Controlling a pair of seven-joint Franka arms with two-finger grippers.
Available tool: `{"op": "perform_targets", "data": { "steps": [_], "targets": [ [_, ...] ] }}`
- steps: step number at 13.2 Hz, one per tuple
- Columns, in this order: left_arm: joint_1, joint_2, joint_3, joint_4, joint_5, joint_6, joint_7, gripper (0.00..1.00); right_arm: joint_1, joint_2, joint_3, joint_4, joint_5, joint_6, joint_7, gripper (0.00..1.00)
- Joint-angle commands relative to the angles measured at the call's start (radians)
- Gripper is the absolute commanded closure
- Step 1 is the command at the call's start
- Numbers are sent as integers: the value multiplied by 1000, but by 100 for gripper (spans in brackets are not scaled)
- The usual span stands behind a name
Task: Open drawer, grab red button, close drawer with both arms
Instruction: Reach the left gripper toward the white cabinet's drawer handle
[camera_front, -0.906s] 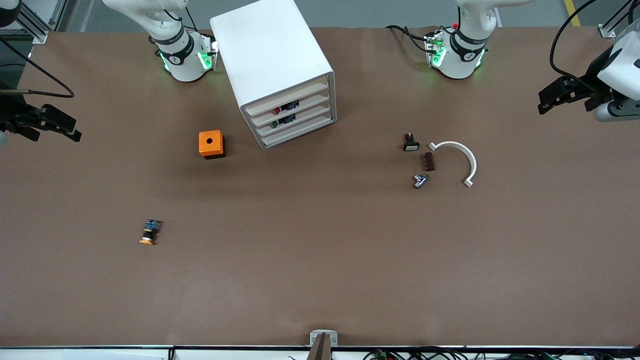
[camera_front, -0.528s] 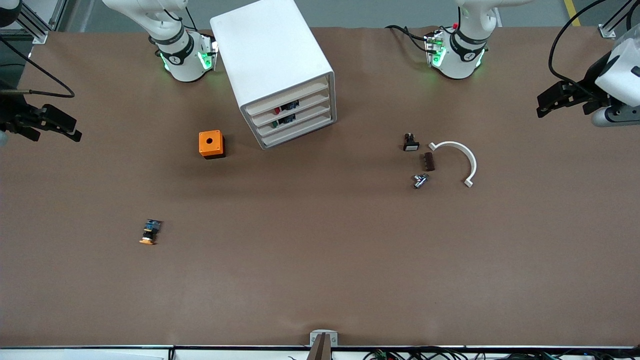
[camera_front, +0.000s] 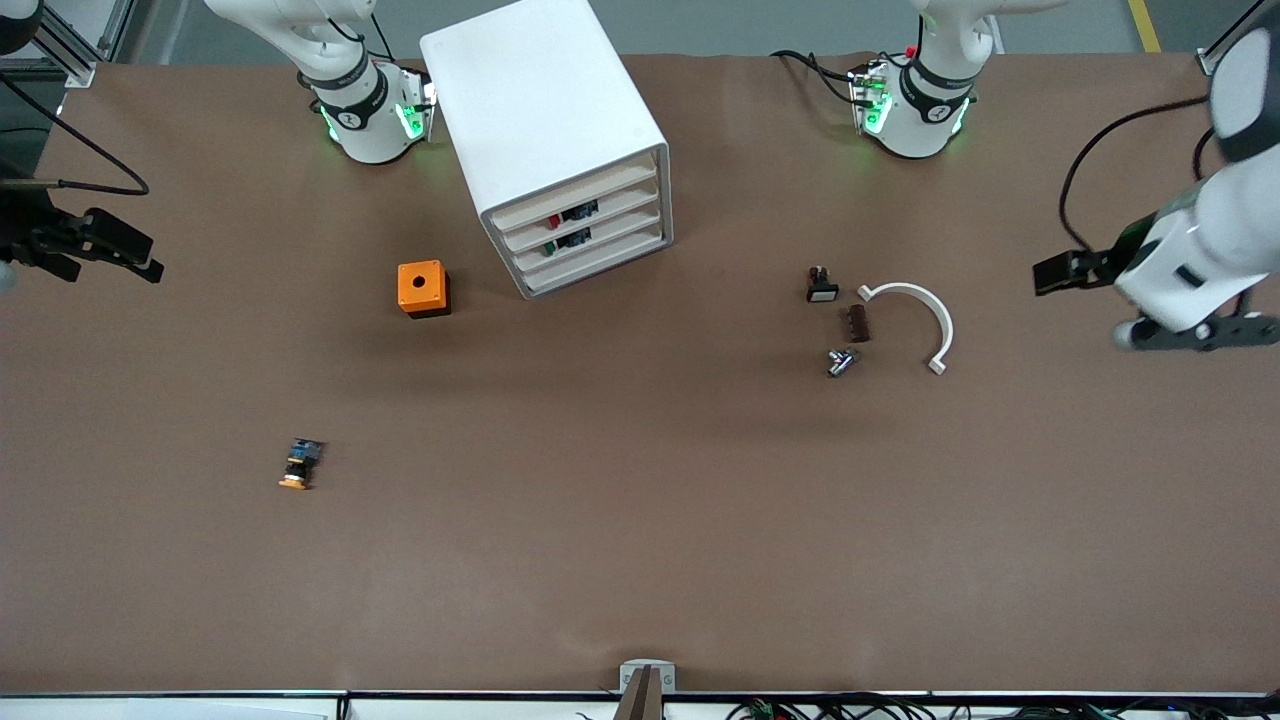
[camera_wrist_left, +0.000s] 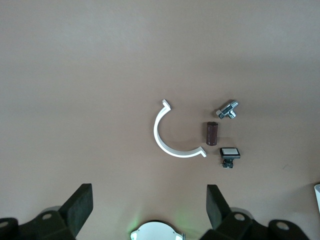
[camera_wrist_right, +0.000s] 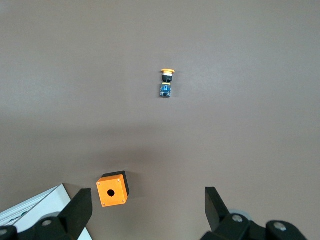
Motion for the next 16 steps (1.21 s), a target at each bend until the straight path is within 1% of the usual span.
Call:
{"op": "perform_targets", "data": {
  "steps": [1, 3, 5, 7, 9, 11, 12, 14, 16],
  "targets": [
    [-38, 108, -8, 51, 7, -14, -133, 0, 12, -10, -9, -4, -11, -11, -4, 0],
    [-78, 158, -11, 61, 5, -14, -287, 0, 12, -8, -11, -4, -15, -8, -13, 0],
    [-133, 219, -11, 93, 3, -14, -399, 0, 15, -1, -9, -4, -57, -4, -15, 0],
    [-176, 278, -13, 101, -41, -13, -531, 0, 15, 4, -11, -4, -60, -8, -15, 0],
    [-231, 336, -11, 116, -98, 19, -719, 0, 13, 6, -9, -4, -58, -5, -16, 0],
    [-286, 381, -12, 129, -119, 47, -917, 0, 10, 3, -9, -4, -16, -11, -5, 0],
    [-315, 402, -13, 132, -138, 58, -1014, 0, 6, 1, -12, -2, 32, -13, -11, 0],
    [-361, 436, -11, 132, -208, 96, -1205, 0, 13, -1, -26, -2, 44, -27, -7, 0],
    [-397, 465, -13, 132, -311, 147, -1409, 0, 19, -4, -26, -4, 41, -34, 4, 0]
  ]
}}
